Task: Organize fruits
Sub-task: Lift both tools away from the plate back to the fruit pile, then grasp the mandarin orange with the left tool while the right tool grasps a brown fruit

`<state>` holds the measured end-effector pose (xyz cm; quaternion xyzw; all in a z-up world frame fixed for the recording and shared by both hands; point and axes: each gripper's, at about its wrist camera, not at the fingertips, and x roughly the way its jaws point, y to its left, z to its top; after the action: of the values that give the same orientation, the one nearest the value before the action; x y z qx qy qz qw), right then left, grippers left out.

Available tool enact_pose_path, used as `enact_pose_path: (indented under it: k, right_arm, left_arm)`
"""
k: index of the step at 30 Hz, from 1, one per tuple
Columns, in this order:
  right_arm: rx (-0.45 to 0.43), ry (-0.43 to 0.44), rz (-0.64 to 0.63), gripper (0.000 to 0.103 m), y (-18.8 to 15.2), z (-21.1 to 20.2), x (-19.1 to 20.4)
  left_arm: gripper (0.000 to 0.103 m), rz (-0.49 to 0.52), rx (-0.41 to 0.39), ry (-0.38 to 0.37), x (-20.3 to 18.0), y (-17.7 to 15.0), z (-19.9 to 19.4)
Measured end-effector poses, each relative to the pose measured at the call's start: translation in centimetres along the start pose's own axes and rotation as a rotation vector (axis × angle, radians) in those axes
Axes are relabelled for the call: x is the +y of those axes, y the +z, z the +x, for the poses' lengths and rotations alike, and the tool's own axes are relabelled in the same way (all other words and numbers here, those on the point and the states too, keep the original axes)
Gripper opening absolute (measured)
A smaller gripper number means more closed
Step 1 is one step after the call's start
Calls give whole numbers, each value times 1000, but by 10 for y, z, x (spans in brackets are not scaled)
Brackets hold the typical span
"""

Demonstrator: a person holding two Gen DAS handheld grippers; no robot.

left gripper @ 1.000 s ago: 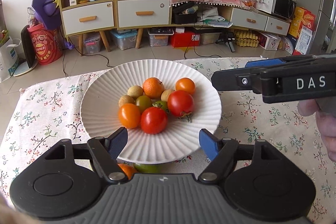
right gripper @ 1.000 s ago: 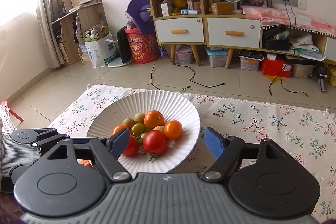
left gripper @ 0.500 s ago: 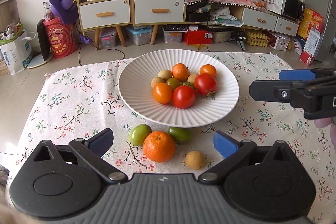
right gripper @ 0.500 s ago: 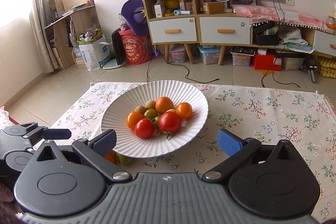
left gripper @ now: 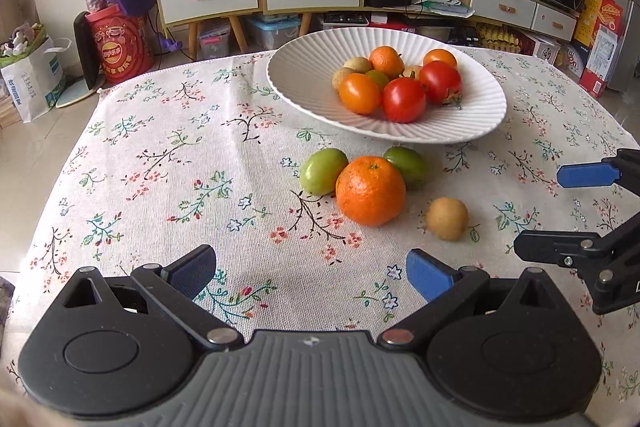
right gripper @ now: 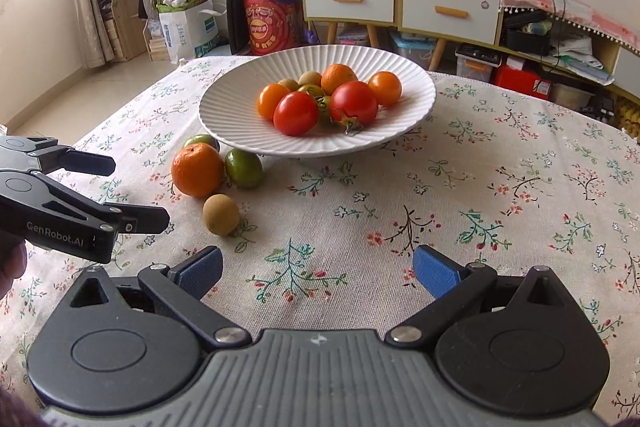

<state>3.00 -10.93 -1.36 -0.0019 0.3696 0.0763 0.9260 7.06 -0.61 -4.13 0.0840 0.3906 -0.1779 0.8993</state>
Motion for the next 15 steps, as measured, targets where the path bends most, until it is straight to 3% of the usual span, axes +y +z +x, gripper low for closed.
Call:
enact_pose_path:
  k: [12,15]
  right_arm:
    - [-20,8,-93,101,-16,4,13]
    - [-31,13,-98,101,-15,4,14]
  left_arm:
    - [96,2,-55,-44,1,-4,6]
    - [89,-6,-59,-67,0,1,7]
